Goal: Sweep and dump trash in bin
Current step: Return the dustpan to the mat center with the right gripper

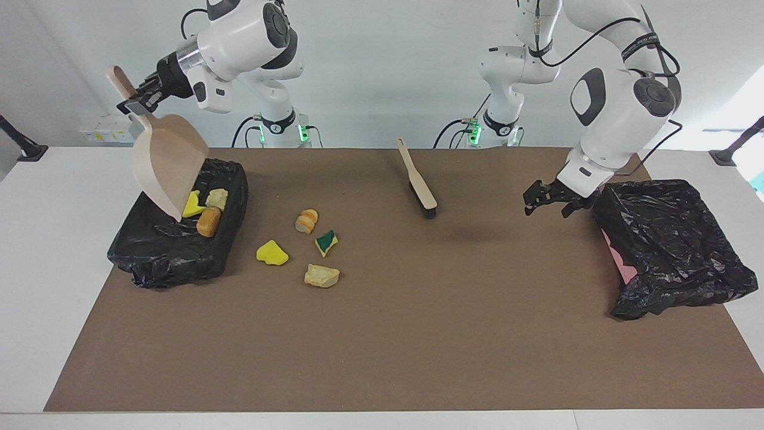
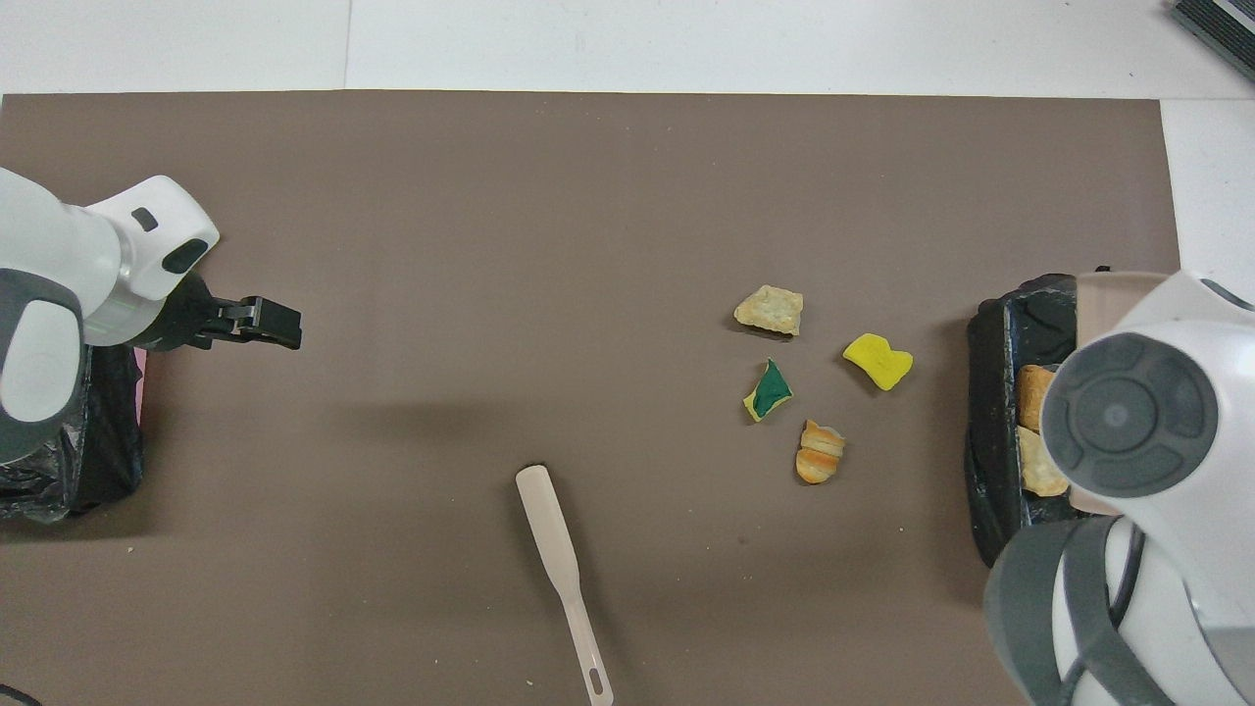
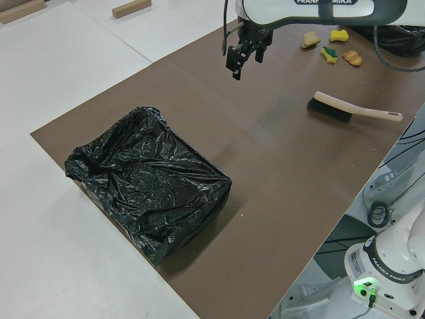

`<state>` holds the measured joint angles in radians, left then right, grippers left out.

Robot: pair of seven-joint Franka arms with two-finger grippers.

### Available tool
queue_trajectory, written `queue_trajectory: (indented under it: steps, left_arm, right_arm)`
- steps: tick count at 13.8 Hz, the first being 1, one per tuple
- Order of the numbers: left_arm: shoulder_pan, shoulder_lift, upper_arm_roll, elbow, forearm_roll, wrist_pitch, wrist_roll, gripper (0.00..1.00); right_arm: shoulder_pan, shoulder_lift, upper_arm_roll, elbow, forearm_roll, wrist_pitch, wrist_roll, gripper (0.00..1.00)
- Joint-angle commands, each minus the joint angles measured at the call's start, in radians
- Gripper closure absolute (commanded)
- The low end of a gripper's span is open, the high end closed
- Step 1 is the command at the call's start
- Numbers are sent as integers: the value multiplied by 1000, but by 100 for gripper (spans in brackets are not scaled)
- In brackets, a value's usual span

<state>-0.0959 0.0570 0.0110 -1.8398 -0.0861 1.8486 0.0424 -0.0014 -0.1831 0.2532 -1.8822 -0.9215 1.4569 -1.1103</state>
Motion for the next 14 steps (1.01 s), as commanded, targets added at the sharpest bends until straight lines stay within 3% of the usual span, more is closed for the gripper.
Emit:
queue_trajectory:
  steps: [1, 5, 8, 11, 14]
  left_arm:
    - [53, 4, -13, 51, 35, -60, 75, 0]
    - [67, 6, -13, 147, 36, -144, 70, 0]
    - [65, 6, -13, 241, 51, -232, 47, 0]
    - [51, -17, -13, 277, 92, -290, 7, 0]
    - [70, -109, -13, 217, 91, -312, 20, 0]
  right_arm:
    - [-2, 169, 1, 193, 163, -38, 185, 100]
    - [186, 466, 12, 484, 314, -191, 693, 100]
    - [271, 646, 8, 708, 511, -216, 1064, 100]
    - [372, 787, 3, 830, 645, -126, 1388, 100]
    - [431, 870, 6, 833, 740, 76, 1610, 100]
